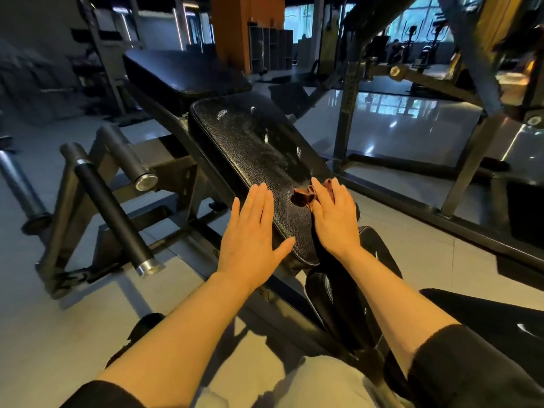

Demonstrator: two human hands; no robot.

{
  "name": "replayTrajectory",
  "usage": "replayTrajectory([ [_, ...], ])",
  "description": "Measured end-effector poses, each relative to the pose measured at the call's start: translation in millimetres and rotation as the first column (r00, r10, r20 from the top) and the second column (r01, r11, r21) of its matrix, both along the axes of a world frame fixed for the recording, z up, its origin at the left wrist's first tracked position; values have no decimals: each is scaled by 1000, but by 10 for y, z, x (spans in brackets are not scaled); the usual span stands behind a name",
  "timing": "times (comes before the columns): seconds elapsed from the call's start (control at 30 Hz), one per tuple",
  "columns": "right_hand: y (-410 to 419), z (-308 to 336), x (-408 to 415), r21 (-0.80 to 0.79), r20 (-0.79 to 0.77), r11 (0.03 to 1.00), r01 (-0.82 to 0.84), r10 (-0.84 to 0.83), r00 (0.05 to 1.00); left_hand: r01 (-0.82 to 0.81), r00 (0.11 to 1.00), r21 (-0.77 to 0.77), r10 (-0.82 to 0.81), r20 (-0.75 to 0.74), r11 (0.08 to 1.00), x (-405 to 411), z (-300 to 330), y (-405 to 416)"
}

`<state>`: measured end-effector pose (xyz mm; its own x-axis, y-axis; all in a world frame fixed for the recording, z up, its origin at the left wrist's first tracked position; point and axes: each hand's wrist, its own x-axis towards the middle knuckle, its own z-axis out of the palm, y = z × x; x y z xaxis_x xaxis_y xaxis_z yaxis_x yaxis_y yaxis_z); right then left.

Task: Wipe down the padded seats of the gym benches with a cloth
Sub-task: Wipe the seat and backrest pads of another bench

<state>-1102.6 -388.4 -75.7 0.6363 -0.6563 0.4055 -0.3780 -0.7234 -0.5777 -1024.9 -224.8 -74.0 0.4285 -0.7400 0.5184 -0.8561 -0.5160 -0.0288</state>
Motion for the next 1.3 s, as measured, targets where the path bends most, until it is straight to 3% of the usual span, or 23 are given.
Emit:
replayTrajectory([
  [0.07,118,-48,-73,-4,16,1000,-10,10,1000,-25,1000,0,25,-3,1000,-24,13,-13],
  [0.17,200,105,24,128,122,978,-165,149,981,-29,999,-18,28,-23,999,-55,30,-27],
  [0.23,195,215,157,98,124,972,-215,203,971,-15,999,-22,14,-29,1000,-63,35,-31],
  [0.37,-66,177,250,-69,18,990,-126,127,992,-38,999,25,38,7,999,-61,43,-24],
  [0.5,-296,18,76,53,-23,999,11,-10,1000,-32,999,18,32,-1,999,-75,49,-34],
  [0.63,-122,-19,101,15,22,1000,-4,4,1000,-21,1000,-31,21,-12,999,-34,-27,-61],
  [0.77,61,175,378,-124,-9,984,-125,125,992,12,1000,-104,-14,-12,995,4,-89,-71],
  [0.87,-171,322,547,-134,-17,969,-208,208,978,60,997,-192,-70,-43,980,44,-88,-74],
  [1.0,-303,314,592,-25,11,996,-81,81,997,106,989,-297,-133,-70,949,158,26,-76],
  [1.07,-130,365,701,-56,-5,998,-22,21,1000,130,985,-344,-160,-60,930,259,121,-80],
  [1.2,65,593,1042,-225,3,950,-217,223,975,147,982,-375,-182,-59,915,500,325,-93],
  [1.3,-195,737,1167,-241,-10,928,-285,292,956,126,989,-351,-145,-29,928,715,459,-83],
])
